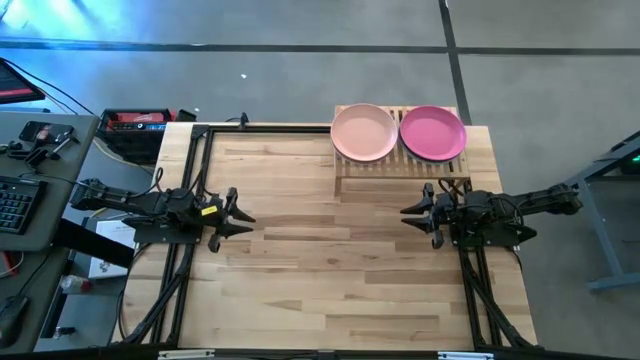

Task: Place and stack plates onto a shelf
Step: Return to Home Position

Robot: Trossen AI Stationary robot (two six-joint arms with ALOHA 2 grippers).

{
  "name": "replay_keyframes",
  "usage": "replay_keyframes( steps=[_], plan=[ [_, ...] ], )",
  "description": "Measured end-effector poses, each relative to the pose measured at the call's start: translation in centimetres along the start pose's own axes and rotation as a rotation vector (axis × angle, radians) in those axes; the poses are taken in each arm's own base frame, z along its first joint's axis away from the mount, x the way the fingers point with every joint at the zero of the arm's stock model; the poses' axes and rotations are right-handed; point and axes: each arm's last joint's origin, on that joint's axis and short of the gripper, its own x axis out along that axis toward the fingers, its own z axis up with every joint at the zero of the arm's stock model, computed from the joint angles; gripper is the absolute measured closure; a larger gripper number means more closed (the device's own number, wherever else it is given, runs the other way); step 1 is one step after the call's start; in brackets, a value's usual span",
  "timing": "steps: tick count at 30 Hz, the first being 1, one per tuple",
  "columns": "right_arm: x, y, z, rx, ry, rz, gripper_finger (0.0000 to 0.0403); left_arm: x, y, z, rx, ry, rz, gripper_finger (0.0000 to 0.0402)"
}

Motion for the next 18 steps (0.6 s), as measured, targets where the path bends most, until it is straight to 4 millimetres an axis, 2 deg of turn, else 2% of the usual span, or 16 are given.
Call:
replay_keyframes(
  steps=[3, 7, 18],
  plan=[
    [0.0, 0.0, 0.0, 0.0, 0.0, 0.0, 0.03, 0.0, -0.07, -0.01, 0.001, 0.003, -0.025, 0.0293],
    [0.0, 0.0, 0.0, 0.0, 0.0, 0.001, 0.03, -0.06, -0.58, -0.02, -0.002, 0.022, -0.195, 0.0293],
    [0.0, 0.0, 0.01, 0.0, 0.0, 0.001, 0.03, -0.04, -0.54, -0.09, -0.018, 0.03, -0.186, 0.0293]
  ],
)
